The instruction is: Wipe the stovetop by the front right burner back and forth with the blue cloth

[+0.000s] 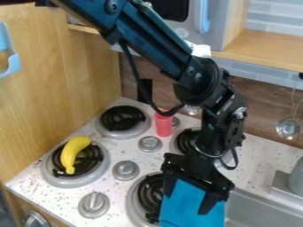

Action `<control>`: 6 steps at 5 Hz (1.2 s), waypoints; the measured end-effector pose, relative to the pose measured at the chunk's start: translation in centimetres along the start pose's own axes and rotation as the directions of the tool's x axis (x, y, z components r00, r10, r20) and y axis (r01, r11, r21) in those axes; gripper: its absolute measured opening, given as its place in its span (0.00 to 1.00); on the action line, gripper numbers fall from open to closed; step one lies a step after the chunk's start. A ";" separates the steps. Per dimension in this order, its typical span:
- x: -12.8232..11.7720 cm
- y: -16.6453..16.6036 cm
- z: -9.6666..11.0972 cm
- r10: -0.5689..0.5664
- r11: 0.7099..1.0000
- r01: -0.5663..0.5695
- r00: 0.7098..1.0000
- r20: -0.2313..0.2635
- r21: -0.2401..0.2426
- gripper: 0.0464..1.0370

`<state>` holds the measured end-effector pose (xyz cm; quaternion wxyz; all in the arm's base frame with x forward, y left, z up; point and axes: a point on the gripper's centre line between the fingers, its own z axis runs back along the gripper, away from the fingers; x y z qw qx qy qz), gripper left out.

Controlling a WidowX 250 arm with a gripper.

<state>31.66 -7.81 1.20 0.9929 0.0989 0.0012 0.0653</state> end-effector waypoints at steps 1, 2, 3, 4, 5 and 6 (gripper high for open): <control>-0.4 0.0 -1.0 -0.007 1.000 0.007 1.000 -0.026 0.014 0.96; 0.0 -0.2 -1.4 -0.016 1.000 0.016 1.000 0.017 -0.005 0.96; -0.1 -0.1 -2.2 -0.006 1.000 0.006 0.999 0.049 -0.006 0.96; 0.0 0.1 -2.8 0.013 1.000 -0.012 0.996 0.088 -0.004 0.96; 0.5 0.2 -2.7 0.034 0.999 -0.034 0.992 0.118 -0.001 0.96; 1.4 -0.2 -2.7 0.043 0.999 -0.043 0.991 0.124 -0.001 0.96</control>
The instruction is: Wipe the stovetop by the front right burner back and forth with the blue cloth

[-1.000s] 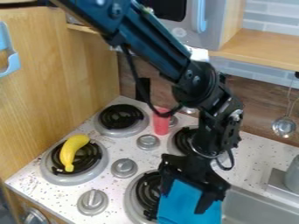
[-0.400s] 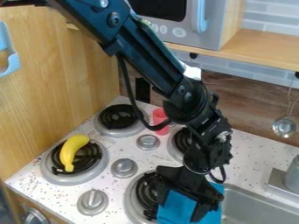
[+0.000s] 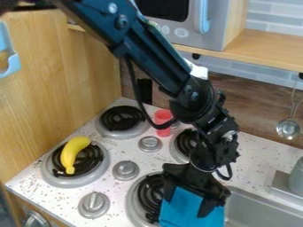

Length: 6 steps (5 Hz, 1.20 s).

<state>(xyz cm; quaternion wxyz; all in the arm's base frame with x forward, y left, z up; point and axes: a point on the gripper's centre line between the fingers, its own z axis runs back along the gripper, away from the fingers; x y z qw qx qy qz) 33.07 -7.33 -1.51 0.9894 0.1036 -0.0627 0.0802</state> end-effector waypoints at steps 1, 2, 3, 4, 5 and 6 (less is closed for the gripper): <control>1.2 -0.7 -0.6 0.018 1.000 -0.018 1.000 -0.010 0.003 0.96; 2.0 -1.2 -1.5 0.024 0.999 -0.023 0.999 -0.028 0.022 0.96; 3.2 -0.9 -2.5 0.059 0.997 -0.057 0.997 -0.042 0.047 0.96; 4.8 -0.4 -2.8 0.101 0.993 -0.099 0.994 -0.038 0.057 0.96; 6.6 0.3 -2.9 0.144 0.988 -0.142 0.989 -0.028 0.054 0.96; 9.0 0.8 -2.5 0.191 0.981 -0.191 0.981 -0.011 0.027 0.96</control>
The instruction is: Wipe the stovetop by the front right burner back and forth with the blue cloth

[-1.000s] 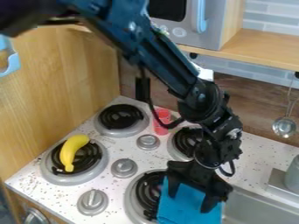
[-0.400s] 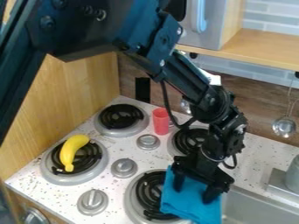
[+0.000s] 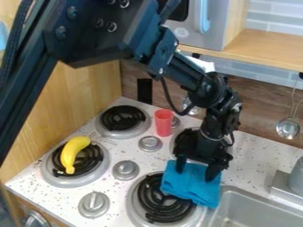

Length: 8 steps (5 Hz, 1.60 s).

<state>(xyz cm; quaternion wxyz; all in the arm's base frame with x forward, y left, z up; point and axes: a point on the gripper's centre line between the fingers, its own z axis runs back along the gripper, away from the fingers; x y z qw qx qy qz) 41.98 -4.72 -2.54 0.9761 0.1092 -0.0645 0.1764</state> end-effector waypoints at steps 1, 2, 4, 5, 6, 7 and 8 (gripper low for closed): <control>1.1 -0.2 0.7 0.007 1.000 -0.006 1.000 0.020 -0.023 0.96; 2.7 -0.4 2.1 0.025 0.999 -0.024 0.998 0.050 -0.035 0.96; 4.6 -1.7 1.0 0.039 0.999 -0.038 0.998 0.047 -0.025 0.96; 2.7 -1.4 -1.0 0.012 1.000 -0.012 1.000 0.006 -0.004 0.96; 1.4 -0.6 -0.5 -0.004 1.000 0.005 1.000 0.016 -0.015 0.96; -0.7 1.1 1.1 -0.027 0.999 0.028 0.999 0.033 -0.029 0.96; -1.9 1.7 0.7 -0.051 0.999 0.052 0.998 0.027 -0.016 0.96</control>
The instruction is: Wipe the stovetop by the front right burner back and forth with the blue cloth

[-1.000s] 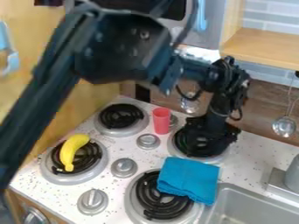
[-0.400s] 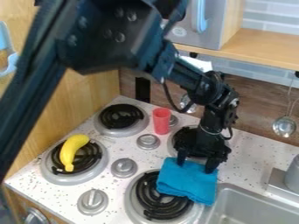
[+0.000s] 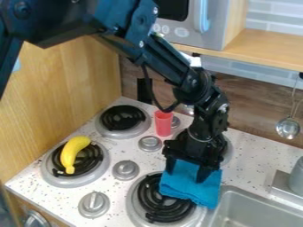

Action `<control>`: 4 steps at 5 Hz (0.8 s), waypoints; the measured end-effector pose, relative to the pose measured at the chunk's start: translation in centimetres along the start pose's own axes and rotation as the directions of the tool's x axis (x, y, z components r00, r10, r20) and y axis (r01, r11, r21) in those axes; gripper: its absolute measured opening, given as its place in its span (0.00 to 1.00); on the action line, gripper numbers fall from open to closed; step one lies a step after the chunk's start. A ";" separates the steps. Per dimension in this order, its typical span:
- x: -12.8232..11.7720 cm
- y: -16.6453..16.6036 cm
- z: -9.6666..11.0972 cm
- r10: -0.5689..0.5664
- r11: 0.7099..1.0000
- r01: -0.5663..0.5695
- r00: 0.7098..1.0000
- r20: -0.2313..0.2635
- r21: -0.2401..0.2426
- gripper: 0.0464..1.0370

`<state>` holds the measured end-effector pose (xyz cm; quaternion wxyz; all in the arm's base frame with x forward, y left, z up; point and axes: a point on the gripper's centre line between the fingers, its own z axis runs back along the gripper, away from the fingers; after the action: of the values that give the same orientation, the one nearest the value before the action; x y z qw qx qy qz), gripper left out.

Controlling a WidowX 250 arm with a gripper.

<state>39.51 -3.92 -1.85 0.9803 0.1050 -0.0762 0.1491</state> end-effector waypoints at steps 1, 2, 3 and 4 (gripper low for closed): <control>-1.3 0.0 -0.7 -0.020 0.999 0.020 1.000 -0.004 0.028 0.96; -2.1 -0.5 -0.7 -0.060 0.997 0.060 0.998 0.016 0.058 0.96; -4.0 -0.9 -0.7 -0.101 0.994 0.101 0.995 0.004 0.053 0.96; -5.9 -0.8 -0.5 -0.120 0.992 0.121 0.993 -0.022 0.046 0.96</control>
<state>34.23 -6.14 -3.55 0.9854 0.1312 -0.0569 0.0924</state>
